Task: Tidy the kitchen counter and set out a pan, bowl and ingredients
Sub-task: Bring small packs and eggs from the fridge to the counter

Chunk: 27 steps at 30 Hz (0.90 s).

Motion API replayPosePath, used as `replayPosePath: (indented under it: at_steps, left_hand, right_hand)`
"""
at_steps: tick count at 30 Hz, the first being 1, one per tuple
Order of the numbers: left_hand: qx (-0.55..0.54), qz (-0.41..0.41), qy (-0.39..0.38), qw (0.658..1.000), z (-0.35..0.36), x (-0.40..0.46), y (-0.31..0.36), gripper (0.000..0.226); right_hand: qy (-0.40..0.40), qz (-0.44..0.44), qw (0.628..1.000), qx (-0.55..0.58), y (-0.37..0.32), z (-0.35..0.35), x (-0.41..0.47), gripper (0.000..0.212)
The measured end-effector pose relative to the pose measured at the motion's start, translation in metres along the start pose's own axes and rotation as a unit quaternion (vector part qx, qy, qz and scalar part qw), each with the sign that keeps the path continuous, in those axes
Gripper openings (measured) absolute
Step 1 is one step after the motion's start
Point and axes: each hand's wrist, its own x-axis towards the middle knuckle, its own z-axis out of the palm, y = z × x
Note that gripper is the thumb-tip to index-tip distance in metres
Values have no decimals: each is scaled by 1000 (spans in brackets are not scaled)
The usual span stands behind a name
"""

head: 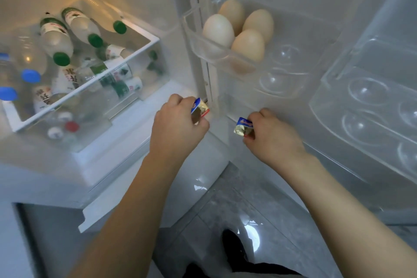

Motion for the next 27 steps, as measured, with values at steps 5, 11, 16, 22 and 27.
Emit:
replayPosePath:
  at_steps: [5,11,16,22,27]
  left_hand:
    - [-28,-81,41,995,-20,-27,-48,43]
    - [-17,-138,55,989,-52,-80,-101,45]
    - [-2,-248,29,968,-82,-154,-159,42]
    - [14,-358,16,934,-105,-238,-195,41]
    - [10,-457,72,886,-115,-304,-196,38]
  right_hand:
    - [58,-88,994,11,-54,-8,4,31]
    - [9,-209,978,20,-134,12,-1,34]
    - [-40,-316,948,5,-210,31,-21,37]
    - [-101,-421,901,-14,-286,53,-63,33]
    - [-142,-534,833,-37,-329,70,-100,29]
